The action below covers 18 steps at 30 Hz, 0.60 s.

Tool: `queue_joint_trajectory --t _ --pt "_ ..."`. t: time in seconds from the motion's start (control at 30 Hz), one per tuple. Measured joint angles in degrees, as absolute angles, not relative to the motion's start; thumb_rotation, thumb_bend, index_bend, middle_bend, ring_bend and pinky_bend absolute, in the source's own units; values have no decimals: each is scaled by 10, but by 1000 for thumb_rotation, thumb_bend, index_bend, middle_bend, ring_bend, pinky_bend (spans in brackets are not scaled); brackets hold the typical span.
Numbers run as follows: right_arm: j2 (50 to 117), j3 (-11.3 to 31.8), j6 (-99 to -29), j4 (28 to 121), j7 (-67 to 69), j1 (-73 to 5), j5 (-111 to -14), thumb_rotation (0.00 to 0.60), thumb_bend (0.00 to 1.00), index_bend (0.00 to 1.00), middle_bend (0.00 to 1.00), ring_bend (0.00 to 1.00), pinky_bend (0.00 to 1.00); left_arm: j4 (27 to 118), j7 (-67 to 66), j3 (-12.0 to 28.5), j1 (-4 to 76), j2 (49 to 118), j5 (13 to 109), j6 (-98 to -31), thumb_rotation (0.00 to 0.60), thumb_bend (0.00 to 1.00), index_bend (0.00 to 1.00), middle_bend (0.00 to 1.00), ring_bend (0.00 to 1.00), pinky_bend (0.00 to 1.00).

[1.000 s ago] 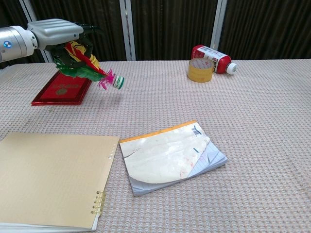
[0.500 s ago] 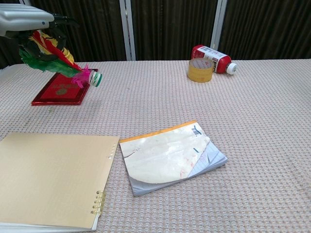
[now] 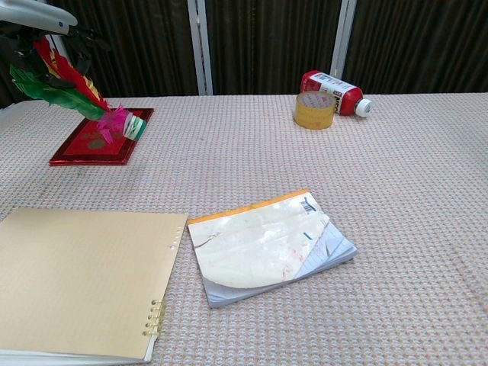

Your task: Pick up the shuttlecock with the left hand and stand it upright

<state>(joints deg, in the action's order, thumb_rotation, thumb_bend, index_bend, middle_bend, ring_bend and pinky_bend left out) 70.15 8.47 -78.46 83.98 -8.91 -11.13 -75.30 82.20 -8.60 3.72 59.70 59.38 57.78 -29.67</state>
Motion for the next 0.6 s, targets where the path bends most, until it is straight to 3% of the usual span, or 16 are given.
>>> queue_joint_trajectory --t 0.23,0.5,0.6 --pt "696 84 -799 840 -76 -105 -764 600 74 0 0 0 0 860 -199 -34 696 601 390 -269 600 500 629 0 0 0" --pt "690 82 -814 842 -61 -97 -777 600 74 0 0 0 0 902 -328 -149 820 667 186 -332 599 500 620 0 0 0" --pt "688 83 -817 842 -59 -95 -778 600 74 0 0 0 0 909 -359 -174 845 693 147 -356 600 496 519 0 0 0"
